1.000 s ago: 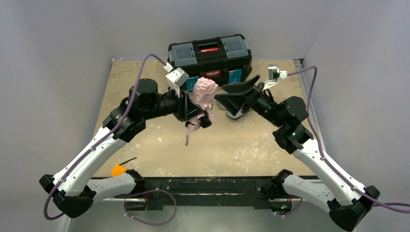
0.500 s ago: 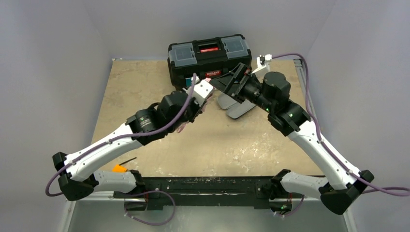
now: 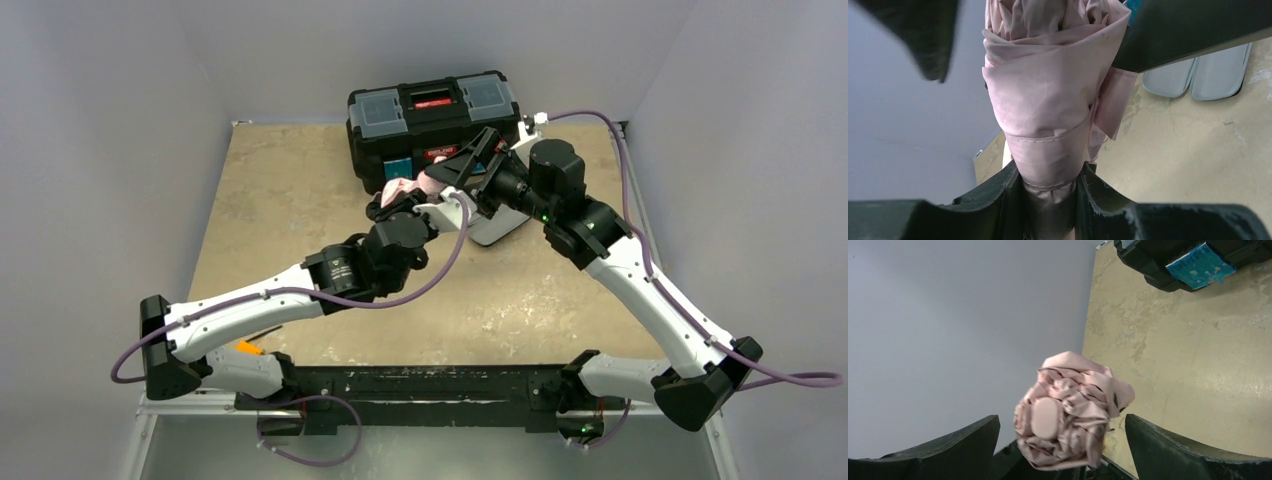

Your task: Put away the umbrella

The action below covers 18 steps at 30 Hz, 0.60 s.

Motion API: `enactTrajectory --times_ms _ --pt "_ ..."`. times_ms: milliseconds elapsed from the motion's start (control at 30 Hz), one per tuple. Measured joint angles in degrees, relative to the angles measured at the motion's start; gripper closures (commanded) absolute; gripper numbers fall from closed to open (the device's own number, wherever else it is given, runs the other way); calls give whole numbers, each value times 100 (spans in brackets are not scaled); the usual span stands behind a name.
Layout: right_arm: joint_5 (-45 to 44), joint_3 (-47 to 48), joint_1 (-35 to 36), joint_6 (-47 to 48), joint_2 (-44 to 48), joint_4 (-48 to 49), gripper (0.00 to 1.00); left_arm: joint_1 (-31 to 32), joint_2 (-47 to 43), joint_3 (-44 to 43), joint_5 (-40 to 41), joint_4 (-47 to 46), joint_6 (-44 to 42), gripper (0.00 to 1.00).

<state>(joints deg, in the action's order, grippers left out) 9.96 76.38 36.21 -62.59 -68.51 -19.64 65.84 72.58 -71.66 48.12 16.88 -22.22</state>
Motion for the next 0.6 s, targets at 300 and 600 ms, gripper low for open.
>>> enactTrajectory --times_ms 300,600 --pt "39 -168 4 -46 -33 85 9 289 398 114 350 -592 -555 100" --pt "157 -518 -4 -4 -66 155 93 356 584 116 468 -769 -743 100"
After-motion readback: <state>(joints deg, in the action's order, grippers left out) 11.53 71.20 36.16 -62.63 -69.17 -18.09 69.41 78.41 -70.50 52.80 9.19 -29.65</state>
